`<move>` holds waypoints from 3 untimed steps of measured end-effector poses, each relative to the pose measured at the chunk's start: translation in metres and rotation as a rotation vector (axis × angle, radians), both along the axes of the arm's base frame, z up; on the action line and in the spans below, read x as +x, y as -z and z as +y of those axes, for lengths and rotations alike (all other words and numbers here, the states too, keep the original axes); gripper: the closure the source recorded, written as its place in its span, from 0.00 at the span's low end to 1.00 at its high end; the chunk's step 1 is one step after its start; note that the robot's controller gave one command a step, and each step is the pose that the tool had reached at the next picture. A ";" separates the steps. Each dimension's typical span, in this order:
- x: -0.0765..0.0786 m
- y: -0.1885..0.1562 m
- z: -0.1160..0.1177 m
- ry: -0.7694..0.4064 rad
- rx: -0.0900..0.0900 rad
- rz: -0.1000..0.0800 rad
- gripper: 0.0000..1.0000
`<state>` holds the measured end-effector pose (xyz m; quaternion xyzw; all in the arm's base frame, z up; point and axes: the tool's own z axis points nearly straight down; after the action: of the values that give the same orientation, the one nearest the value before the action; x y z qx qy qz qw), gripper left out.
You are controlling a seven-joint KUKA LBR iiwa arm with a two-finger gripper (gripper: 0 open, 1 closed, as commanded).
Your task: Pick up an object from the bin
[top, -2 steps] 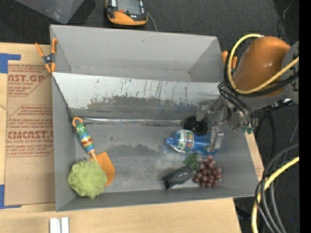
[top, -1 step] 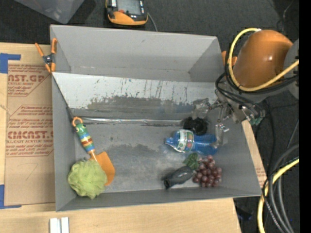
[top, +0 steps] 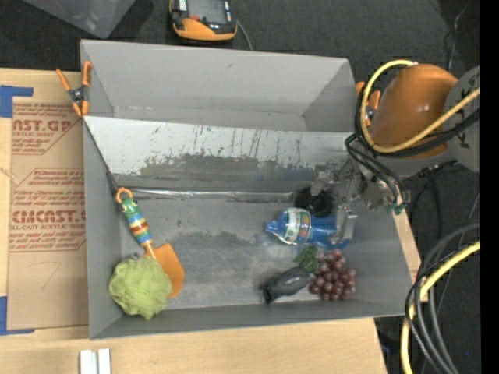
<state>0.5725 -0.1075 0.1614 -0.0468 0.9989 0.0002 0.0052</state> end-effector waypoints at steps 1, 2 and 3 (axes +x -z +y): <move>0.005 0.000 -0.019 -0.397 -0.007 -0.006 1.00; 0.005 0.000 -0.019 -0.397 -0.006 -0.006 1.00; 0.011 0.029 -0.022 -0.477 -0.006 -0.007 0.00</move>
Offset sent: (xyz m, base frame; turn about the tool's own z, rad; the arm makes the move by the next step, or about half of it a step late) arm 0.0000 0.0000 0.0000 0.0000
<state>0.5834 -0.1291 0.1327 -0.2812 0.9596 -0.0019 0.0083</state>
